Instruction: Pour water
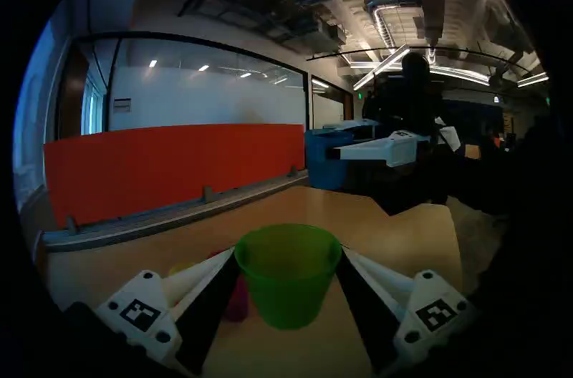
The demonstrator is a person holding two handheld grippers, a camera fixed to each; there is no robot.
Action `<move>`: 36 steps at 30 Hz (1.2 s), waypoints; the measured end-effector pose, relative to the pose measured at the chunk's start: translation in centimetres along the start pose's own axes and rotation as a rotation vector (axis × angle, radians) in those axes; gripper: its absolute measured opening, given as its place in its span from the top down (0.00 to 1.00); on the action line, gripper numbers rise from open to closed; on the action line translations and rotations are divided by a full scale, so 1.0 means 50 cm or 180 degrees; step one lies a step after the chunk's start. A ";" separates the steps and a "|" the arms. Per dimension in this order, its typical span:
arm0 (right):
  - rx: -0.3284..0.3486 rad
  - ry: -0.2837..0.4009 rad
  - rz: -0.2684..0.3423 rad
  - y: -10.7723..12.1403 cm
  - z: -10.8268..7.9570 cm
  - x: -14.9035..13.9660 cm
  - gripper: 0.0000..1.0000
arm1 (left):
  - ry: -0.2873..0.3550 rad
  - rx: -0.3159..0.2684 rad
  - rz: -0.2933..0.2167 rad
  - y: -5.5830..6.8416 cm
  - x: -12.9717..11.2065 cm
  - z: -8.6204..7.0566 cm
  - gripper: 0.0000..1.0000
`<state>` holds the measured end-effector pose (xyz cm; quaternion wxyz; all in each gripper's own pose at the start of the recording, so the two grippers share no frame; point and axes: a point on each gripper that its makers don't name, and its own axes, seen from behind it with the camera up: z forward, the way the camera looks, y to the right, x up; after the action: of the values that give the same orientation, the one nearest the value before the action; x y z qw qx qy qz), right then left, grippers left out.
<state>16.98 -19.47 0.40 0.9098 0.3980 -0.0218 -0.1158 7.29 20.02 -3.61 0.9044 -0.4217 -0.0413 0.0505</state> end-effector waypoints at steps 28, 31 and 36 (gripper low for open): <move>0.0211 -0.0012 -0.0787 -0.049 0.042 0.063 0.09 | -0.0030 -0.0098 0.0010 0.026 -0.001 0.026 0.12; 0.0239 -0.0006 -0.0880 -0.057 0.050 0.071 0.09 | -0.0033 -0.0101 0.0013 0.026 0.000 0.028 0.12; 0.0270 0.0011 -0.1054 -0.066 0.060 0.086 0.09 | -0.0021 -0.0112 -0.0007 0.026 0.002 0.030 0.12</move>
<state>20.11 -24.77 -0.19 0.8607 0.4344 0.0407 -0.2624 7.11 22.01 -3.64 0.8967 -0.4374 -0.0456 0.0502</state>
